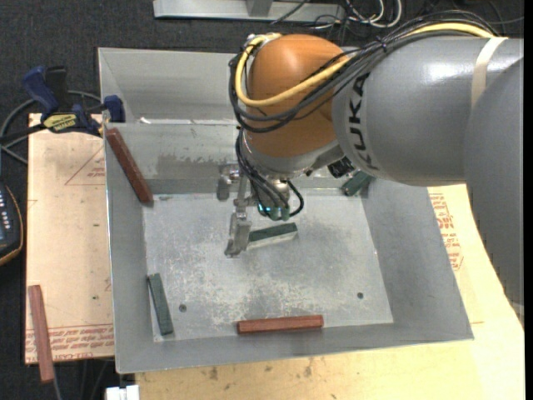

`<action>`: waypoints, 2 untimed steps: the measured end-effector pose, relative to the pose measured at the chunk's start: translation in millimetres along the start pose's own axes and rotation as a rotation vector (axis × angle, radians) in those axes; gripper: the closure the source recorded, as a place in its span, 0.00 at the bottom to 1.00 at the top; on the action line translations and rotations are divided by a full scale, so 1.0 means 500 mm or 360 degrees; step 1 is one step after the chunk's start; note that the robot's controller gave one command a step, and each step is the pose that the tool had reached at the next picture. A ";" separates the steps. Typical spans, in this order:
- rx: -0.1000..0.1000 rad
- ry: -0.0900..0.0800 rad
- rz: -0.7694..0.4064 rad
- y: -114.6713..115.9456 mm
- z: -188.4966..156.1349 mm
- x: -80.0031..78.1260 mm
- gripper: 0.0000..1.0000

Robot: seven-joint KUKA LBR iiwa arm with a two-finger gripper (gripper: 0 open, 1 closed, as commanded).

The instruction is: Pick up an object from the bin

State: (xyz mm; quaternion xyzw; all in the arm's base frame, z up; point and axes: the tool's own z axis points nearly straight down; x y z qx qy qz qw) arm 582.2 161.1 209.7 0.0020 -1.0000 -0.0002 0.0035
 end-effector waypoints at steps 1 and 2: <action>0.0000 -0.0014 0.0010 -0.072 0.207 -0.148 0.00; 0.0005 -0.0007 -0.0105 -0.292 0.274 -0.093 0.00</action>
Offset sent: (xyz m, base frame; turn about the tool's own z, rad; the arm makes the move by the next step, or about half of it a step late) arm 0.0723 -0.0339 -0.0989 0.0030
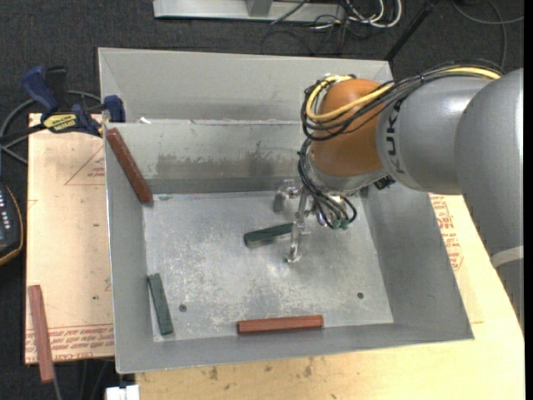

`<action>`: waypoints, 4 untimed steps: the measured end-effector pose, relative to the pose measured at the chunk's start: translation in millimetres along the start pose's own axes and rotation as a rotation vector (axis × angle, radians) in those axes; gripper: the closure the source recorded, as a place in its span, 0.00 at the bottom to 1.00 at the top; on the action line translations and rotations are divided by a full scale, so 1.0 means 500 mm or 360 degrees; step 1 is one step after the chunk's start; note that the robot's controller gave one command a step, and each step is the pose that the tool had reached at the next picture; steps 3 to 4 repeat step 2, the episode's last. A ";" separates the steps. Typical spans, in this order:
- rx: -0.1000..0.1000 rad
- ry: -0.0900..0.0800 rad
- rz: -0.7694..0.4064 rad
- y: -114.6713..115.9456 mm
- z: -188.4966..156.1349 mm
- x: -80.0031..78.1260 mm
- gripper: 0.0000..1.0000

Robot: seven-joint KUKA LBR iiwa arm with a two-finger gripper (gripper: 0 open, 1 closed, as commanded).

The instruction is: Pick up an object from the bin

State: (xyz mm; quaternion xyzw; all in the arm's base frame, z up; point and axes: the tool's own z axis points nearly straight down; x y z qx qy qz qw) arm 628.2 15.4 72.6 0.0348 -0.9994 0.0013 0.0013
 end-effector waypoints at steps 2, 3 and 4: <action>-0.0005 -0.0023 -0.0164 0.074 -0.297 0.039 1.00; -0.0005 -0.0023 -0.0164 0.074 -0.297 0.039 1.00; -0.0005 -0.0023 -0.0164 0.074 -0.297 0.039 1.00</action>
Offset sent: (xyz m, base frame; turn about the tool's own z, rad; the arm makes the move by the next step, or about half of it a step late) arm 0.0000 0.0000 0.0000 0.0000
